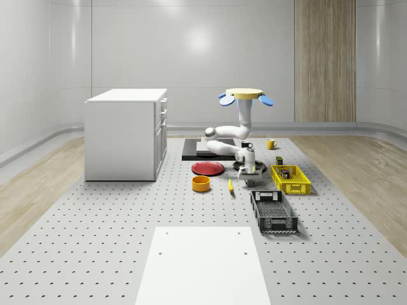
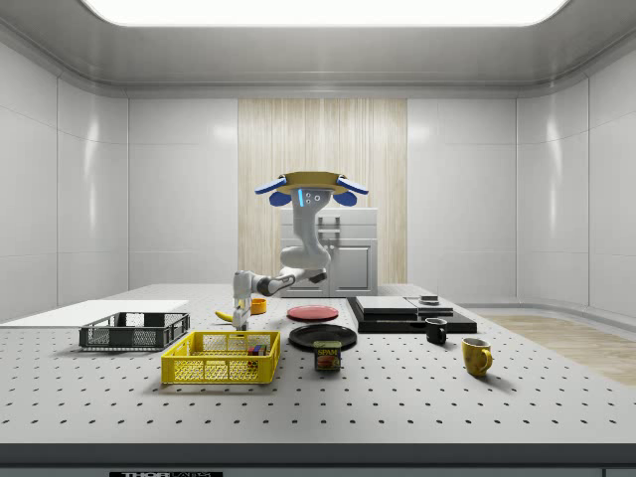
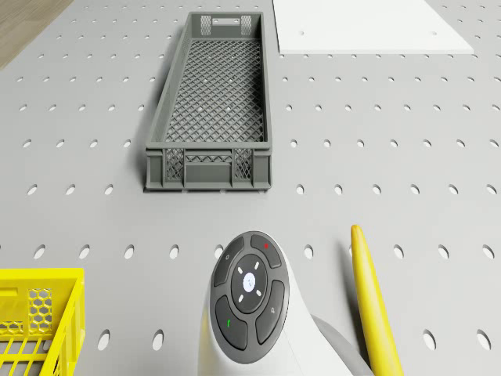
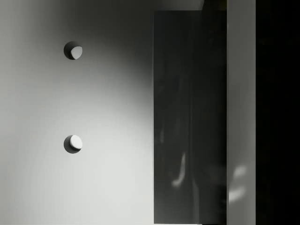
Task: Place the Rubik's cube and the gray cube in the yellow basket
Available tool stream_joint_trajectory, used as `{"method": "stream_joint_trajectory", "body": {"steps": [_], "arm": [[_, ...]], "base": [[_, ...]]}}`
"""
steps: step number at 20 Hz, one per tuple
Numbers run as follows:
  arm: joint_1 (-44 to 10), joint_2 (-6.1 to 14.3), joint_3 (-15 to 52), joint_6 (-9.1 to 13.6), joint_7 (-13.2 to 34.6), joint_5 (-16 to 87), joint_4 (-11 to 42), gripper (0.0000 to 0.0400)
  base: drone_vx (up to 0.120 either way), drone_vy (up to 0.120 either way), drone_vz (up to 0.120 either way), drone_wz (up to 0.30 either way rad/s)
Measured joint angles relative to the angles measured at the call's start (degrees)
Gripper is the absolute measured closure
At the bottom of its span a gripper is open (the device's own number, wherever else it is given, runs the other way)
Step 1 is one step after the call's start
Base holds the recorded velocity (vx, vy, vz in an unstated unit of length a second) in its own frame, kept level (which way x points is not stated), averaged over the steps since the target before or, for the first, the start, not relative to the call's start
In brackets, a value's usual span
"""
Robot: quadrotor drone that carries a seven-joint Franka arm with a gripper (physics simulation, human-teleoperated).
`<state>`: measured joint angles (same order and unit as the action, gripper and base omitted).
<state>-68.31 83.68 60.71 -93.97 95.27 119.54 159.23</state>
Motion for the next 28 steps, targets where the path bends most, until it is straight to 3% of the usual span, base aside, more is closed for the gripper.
{"method": "stream_joint_trajectory", "body": {"steps": [4, 10, 19, 28], "arm": [[0.5, -0.1, 1.6, 1.0, 0.0, -1.4, 0.8, 0.0149], [1.2, -0.2, 4.6, 2.5, 0.0, -4.2, 2.2, 0.0150], [1.4, -0.1, 5.9, 3.1, 0.1, -5.5, 2.6, 0.0150], [1.3, -0.1, 6.1, 3.1, 0.1, -5.7, 2.7, 0.0150]], "base": [[0.000, 0.000, 0.010, 0.000], [0.000, 0.000, 0.120, 0.000], [0.000, 0.000, 0.107, 0.000], [0.000, 0.120, 0.000, 0.000]]}}
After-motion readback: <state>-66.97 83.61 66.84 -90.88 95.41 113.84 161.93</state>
